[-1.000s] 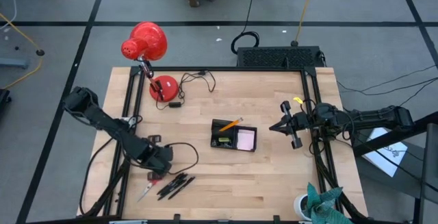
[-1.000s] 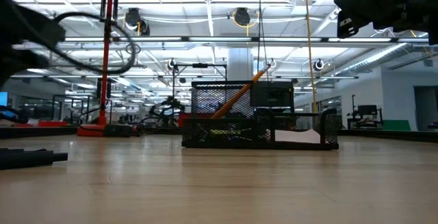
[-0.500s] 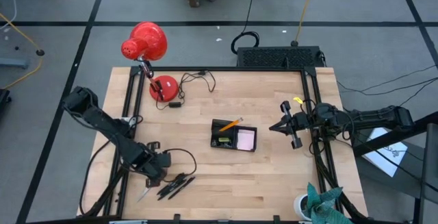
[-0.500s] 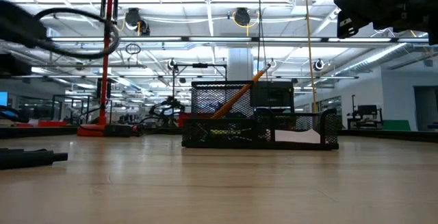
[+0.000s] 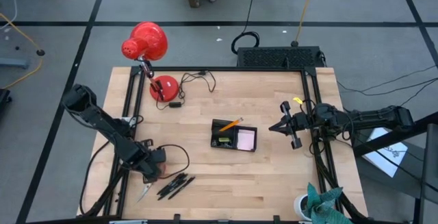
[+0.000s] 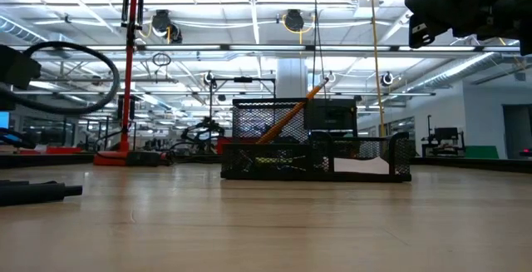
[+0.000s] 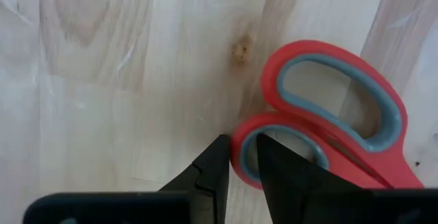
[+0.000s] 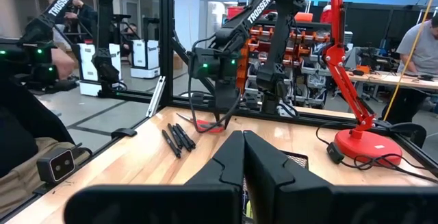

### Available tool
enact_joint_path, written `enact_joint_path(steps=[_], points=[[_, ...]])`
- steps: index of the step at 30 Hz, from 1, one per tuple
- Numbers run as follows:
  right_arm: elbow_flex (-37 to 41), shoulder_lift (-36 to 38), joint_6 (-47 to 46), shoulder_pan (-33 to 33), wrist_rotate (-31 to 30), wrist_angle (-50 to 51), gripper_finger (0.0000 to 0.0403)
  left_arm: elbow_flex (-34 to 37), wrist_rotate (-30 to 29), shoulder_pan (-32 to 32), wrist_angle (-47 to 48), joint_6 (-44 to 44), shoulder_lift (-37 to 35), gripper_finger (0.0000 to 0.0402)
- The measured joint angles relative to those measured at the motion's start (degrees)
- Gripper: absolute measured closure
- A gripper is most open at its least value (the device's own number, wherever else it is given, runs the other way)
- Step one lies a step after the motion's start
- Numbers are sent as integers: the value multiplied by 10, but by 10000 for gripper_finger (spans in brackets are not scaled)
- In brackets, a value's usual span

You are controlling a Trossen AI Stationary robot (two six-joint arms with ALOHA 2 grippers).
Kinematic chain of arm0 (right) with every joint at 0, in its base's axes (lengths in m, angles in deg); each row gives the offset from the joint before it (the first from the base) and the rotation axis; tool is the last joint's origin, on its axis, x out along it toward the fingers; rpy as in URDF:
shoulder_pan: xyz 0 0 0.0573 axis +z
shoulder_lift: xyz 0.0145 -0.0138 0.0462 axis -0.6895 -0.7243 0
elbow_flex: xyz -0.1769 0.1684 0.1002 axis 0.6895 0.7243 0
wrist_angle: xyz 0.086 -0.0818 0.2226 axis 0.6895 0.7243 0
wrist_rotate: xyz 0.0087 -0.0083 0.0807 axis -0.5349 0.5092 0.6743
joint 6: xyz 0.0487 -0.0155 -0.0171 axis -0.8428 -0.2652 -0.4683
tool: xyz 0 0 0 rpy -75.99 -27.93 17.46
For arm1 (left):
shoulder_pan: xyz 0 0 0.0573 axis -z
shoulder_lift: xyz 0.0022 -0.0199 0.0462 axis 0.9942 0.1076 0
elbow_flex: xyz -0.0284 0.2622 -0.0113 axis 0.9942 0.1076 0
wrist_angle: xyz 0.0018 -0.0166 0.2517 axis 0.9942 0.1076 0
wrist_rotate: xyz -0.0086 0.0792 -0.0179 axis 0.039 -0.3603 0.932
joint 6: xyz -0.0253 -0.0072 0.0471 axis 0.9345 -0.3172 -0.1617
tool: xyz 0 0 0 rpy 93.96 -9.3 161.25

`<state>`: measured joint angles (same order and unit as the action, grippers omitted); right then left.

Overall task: Pick and place office supplies into organizer
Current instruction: Put the red scissors into the black desk organizer

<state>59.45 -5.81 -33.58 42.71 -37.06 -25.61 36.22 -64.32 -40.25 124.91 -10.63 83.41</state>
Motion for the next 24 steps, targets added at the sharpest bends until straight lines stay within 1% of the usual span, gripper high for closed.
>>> enact_joint_path(steps=[5, 7, 10, 11, 14, 16, 18, 20, 24], points=[[0, 0, 0, 0, 0, 0, 403, 17, -39, 15, -26, 42, 0, 321], [0, -1, 0, 0, 0, 0, 403, 17, -52, 24, -24, 49, 2, 335], [0, -1, -5, 0, 0, 0, 403, 17, -65, 36, -23, 52, 2, 379], [0, -1, -8, 0, 0, 0, 403, 15, -72, 40, -22, 59, 2, 387], [0, -1, -11, 0, 0, 0, 403, 5, -103, 55, -13, 67, 6, 387], [0, -1, -11, 0, 0, 0, 403, -8, -128, 62, -10, 58, 9, 393], [0, -1, -11, 0, 0, 0, 403, -23, -175, 64, 0, 51, 14, 395], [0, -1, -11, 0, 0, -2, 403, -38, -207, 62, 11, 37, 10, 395], [0, -5, -12, 0, 0, -10, 403, -68, -241, 58, 27, -14, 10, 396]])
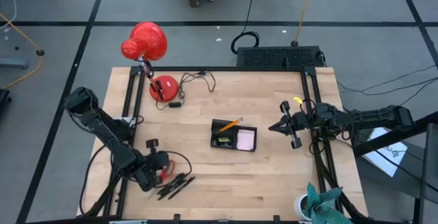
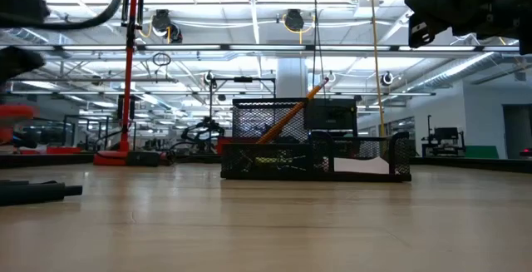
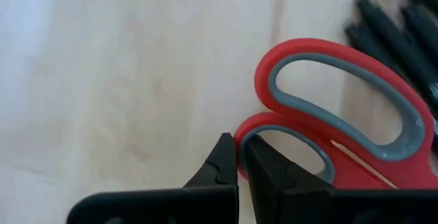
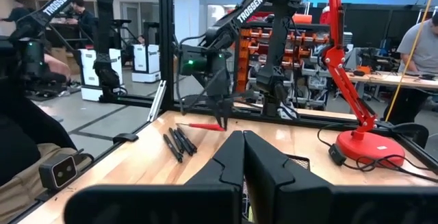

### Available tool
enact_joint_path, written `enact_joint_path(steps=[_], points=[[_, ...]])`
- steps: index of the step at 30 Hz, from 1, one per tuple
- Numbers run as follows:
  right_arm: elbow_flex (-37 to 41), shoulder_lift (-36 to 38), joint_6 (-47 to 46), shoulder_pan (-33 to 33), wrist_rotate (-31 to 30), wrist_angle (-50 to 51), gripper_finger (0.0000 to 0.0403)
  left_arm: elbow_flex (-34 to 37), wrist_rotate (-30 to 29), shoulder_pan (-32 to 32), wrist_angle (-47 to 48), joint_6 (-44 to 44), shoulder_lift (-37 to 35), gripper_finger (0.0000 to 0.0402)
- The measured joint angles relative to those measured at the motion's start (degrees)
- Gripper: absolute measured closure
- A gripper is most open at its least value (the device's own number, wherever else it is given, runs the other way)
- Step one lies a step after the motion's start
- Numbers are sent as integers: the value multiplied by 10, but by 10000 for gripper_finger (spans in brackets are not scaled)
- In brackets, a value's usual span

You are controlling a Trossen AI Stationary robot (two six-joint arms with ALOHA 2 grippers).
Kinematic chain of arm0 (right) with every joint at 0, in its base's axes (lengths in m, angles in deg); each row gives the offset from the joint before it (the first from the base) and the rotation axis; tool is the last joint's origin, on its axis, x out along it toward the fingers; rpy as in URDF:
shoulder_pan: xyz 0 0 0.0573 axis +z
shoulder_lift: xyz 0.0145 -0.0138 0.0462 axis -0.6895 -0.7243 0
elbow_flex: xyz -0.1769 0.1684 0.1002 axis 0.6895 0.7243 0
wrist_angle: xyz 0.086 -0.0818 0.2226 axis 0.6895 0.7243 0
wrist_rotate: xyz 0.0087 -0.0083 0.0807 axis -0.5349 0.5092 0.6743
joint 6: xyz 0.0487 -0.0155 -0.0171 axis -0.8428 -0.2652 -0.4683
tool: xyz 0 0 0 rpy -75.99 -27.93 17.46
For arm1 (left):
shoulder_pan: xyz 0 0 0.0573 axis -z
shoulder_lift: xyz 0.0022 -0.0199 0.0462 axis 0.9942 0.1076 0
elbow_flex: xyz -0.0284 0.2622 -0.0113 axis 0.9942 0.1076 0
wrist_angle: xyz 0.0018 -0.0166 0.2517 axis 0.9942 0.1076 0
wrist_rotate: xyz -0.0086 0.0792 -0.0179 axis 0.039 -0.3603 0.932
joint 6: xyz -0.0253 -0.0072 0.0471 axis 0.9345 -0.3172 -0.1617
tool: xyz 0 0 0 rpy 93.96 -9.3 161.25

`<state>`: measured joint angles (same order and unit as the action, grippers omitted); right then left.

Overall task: Pick and place office supplies into organizer
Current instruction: Put the red scissors into the black desk organizer

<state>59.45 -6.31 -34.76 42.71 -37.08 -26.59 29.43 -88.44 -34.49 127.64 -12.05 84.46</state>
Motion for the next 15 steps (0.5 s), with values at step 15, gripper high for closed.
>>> enact_joint_path(steps=[15], points=[[0, -7, -3, 0, 0, -6, 403, -114, -215, -83, 57, -284, -2, 397]])
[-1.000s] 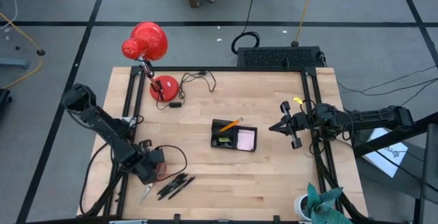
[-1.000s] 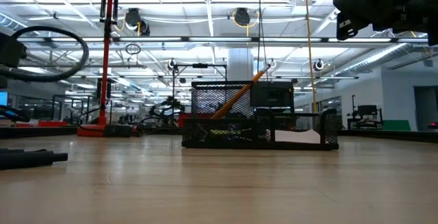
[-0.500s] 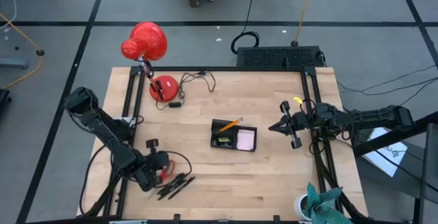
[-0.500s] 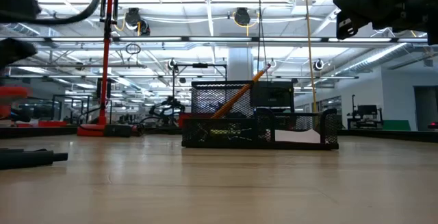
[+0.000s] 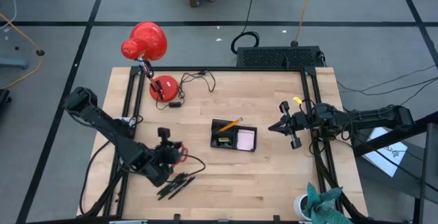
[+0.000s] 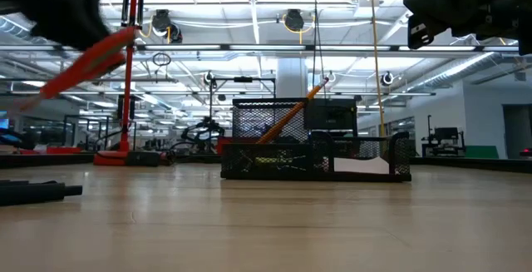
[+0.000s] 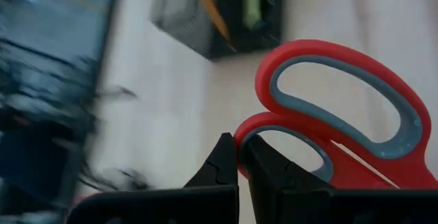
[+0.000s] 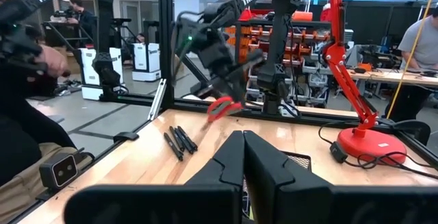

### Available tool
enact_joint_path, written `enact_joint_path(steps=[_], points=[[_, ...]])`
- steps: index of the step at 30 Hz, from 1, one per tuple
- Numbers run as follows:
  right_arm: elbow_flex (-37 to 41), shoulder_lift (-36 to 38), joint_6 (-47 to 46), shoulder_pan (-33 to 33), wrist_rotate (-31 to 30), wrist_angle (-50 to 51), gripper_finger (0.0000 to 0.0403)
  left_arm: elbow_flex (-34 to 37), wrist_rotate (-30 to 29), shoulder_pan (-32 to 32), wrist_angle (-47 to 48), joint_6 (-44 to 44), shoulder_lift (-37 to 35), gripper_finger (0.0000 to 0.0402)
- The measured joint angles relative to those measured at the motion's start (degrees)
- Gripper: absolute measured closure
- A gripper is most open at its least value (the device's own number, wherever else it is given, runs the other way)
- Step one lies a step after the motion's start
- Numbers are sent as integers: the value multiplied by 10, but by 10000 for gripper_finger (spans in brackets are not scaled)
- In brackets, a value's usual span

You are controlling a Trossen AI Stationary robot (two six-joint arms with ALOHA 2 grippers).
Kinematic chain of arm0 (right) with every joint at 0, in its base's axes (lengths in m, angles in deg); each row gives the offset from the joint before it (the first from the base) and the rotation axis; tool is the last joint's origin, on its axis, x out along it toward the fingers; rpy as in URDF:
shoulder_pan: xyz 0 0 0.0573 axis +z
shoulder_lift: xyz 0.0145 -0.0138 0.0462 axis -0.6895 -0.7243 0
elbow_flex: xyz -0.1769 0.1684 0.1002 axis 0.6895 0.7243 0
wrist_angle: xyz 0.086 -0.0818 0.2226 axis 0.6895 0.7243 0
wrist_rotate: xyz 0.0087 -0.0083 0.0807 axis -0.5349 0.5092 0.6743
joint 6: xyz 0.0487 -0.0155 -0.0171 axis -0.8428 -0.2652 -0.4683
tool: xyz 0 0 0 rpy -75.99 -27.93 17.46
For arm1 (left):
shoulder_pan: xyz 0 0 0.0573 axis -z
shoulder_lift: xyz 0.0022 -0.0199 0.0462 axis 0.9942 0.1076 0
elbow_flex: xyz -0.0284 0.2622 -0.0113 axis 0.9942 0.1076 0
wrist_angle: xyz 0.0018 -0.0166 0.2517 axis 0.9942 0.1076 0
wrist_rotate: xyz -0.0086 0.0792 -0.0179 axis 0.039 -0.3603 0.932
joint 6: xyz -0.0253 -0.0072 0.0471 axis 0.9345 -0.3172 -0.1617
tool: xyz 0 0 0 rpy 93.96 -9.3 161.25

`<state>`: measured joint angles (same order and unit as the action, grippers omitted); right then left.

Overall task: Pick and place office supplies into organizer
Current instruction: Put the red scissors into the black desk organizer

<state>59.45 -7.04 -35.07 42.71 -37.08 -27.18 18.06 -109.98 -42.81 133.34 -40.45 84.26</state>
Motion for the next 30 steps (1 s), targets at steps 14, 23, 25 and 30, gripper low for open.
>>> enact_joint_path(steps=[14, 23, 25, 30], points=[[0, 0, -1, 0, 0, -1, 403, -78, -136, -143, -208, -462, -1, 397], [0, 0, -10, 0, 0, -1, 403, -75, -253, -222, -536, -734, 24, 397], [0, -1, -10, 0, 0, -2, 403, -75, -273, -229, -591, -782, 37, 397], [0, -5, -3, 0, 0, -1, 403, -74, -267, -243, -632, -801, 67, 397]])
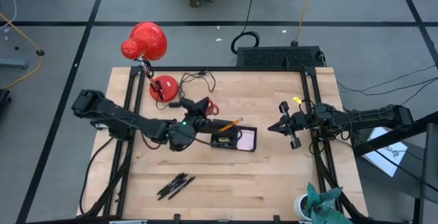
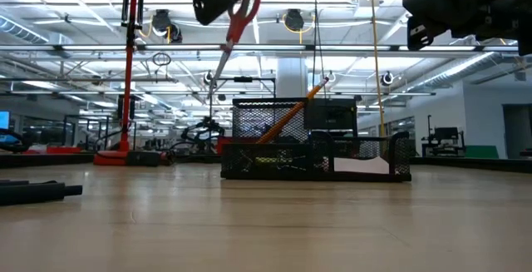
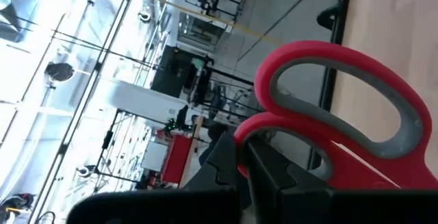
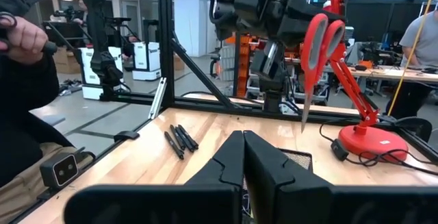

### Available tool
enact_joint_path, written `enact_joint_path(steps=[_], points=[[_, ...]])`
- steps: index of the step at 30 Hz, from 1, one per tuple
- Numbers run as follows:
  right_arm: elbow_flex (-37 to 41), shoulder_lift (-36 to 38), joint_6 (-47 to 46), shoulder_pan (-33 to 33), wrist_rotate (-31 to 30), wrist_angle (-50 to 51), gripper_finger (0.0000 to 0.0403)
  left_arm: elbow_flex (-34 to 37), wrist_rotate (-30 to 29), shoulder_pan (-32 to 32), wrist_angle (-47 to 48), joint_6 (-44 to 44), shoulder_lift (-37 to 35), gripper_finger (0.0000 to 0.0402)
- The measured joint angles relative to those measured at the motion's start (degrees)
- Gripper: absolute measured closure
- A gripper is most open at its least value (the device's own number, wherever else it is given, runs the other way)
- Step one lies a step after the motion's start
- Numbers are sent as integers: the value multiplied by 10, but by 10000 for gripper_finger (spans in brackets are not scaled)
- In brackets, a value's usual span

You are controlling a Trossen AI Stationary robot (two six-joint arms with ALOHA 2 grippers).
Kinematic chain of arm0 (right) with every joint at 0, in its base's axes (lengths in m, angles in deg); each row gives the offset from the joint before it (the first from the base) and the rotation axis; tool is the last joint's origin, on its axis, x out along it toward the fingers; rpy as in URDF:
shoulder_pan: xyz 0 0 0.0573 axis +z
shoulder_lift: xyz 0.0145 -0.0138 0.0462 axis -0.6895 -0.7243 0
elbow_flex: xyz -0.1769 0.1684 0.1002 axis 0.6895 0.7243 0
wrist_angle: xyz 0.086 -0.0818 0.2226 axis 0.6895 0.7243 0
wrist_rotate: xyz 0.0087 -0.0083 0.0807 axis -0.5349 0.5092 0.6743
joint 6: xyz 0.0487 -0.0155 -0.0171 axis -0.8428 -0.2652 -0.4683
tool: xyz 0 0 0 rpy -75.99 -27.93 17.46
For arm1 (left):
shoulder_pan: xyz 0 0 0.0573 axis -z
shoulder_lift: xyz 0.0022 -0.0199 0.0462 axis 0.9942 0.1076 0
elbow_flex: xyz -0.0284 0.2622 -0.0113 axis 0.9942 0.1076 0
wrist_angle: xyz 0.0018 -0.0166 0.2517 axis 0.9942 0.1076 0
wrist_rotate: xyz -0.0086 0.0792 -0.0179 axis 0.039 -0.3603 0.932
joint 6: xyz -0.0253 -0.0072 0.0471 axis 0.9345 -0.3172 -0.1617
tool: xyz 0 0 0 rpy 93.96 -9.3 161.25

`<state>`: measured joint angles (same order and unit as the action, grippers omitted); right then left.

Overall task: Pick and place office supplies into organizer
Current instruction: Put the red scissors into the black desk organizer

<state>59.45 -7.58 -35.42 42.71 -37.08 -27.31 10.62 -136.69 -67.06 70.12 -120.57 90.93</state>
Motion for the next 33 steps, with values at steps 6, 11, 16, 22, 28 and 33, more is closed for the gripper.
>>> enact_joint_path(steps=[6, 11, 16, 22, 28, 33], points=[[0, -5, 1, 0, -1, 0, 403, 0, 2, -3, 2, 2, 21, 396], [0, -9, 1, 0, -2, -1, 403, 0, 2, -3, 6, 9, 20, 398], [0, -10, 1, 0, -2, -1, 403, 0, -5, -3, -41, 14, 18, 395], [0, -10, -1, 0, -3, -12, 403, 0, 11, -2, -150, 45, 17, 396], [0, -10, -12, 0, -3, -13, 403, -4, 47, -2, -160, 53, 33, 397], [0, -10, -12, 0, -3, -13, 403, -34, 47, -2, -159, 33, 86, 398]])
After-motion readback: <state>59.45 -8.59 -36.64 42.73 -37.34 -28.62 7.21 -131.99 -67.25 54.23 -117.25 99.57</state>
